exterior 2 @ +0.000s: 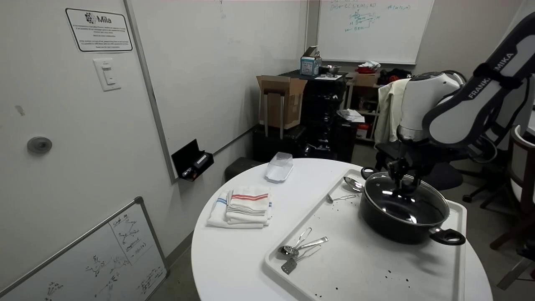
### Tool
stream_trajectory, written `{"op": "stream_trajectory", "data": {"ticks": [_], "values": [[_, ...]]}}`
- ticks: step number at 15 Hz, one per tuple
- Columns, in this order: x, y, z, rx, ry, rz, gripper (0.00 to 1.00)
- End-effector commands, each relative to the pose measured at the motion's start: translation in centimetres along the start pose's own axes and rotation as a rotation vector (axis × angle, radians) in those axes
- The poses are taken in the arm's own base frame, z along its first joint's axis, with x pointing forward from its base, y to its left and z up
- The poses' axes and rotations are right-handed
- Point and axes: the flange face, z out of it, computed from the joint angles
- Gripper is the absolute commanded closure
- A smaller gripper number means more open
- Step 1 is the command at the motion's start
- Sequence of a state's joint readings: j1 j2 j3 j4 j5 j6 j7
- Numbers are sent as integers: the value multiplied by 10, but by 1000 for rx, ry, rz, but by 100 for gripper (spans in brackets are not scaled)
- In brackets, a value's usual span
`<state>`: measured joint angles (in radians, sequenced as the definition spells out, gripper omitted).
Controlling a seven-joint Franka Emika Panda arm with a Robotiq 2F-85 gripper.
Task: Place the lid on the pot
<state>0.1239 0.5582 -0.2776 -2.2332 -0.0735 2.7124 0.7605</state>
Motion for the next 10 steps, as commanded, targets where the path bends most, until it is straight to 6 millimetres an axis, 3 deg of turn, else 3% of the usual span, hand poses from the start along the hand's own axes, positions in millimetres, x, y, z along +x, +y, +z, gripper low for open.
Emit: {"op": "stream_trajectory", "data": {"ticks": [1, 9, 10], "values": [[2, -1, 0, 24, -29, 19, 75], [7, 4, 11, 50, -77, 62, 75], [7, 5, 10, 52, -73, 64, 42]]}}
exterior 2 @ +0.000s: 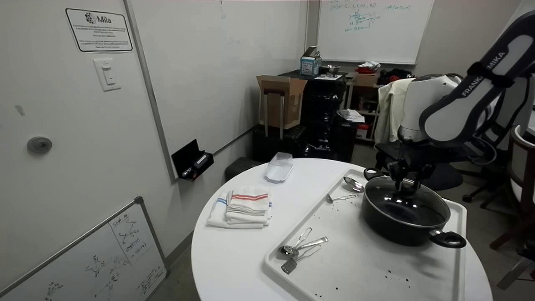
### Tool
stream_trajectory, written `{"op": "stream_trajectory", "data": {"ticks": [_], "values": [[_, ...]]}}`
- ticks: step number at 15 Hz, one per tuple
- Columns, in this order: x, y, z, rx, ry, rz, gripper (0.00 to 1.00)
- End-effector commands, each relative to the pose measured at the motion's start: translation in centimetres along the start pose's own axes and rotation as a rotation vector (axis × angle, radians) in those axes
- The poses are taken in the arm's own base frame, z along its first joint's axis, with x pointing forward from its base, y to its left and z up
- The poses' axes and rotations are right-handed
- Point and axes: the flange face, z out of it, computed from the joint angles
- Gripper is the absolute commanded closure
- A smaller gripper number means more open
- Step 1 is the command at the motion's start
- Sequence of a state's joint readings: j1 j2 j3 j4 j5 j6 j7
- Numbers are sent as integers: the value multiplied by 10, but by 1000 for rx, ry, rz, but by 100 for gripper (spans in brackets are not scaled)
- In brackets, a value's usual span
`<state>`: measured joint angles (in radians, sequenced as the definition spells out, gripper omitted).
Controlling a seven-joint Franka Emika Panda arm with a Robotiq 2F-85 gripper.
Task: Place the lid on the pot
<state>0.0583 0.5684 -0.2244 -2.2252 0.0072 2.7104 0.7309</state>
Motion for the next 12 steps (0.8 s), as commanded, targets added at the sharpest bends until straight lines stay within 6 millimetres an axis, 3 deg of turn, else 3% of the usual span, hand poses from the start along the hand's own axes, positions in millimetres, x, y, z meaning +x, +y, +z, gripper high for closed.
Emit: {"op": "stream_trajectory", "data": {"ticks": [1, 4, 12], "values": [[3, 0, 0, 19, -20, 6, 23], [-1, 1, -9, 32, -4, -8, 3], [-21, 7, -44, 69, 12, -86, 0]]}}
